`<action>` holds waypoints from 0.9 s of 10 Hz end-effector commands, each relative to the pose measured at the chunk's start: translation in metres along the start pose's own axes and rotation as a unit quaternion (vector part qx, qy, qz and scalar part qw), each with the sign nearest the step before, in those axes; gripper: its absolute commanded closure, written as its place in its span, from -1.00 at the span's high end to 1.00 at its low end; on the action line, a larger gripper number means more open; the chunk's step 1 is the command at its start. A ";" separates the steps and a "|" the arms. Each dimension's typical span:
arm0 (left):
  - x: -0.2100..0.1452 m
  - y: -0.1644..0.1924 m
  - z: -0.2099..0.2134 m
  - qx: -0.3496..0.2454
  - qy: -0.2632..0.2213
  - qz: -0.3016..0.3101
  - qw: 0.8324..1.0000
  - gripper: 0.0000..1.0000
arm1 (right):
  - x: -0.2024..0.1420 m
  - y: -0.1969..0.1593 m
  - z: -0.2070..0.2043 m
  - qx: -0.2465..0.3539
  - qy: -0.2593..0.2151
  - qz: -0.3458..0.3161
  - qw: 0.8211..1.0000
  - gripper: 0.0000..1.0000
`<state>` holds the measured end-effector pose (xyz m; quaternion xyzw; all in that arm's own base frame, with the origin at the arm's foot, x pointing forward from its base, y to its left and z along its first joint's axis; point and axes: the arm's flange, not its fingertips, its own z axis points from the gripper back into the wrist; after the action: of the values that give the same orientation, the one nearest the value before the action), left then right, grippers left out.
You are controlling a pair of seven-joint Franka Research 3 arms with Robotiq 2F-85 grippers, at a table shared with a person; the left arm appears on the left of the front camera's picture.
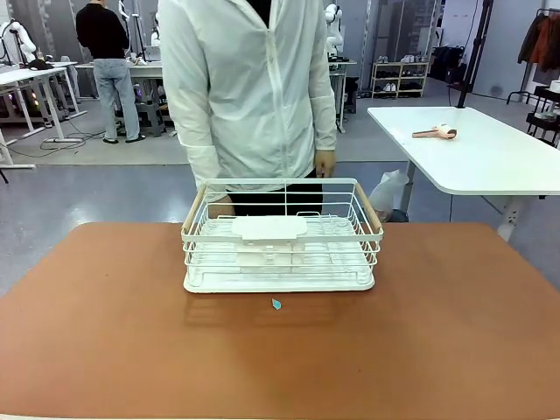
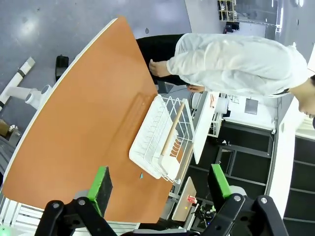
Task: Clean the table.
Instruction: Pick up the Lint Roller when the human hands it over.
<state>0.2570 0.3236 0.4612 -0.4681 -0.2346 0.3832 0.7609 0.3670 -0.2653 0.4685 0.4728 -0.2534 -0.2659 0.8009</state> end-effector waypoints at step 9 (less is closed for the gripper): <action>0.002 -0.001 0.001 -0.010 0.005 -0.008 1.000 1.00 | 0.001 0.001 0.001 0.008 0.000 0.006 1.000 1.00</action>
<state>0.2584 0.3223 0.4615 -0.4681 -0.2334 0.3815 0.7621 0.3659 -0.2656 0.4686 0.4745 -0.2521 -0.2655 0.8005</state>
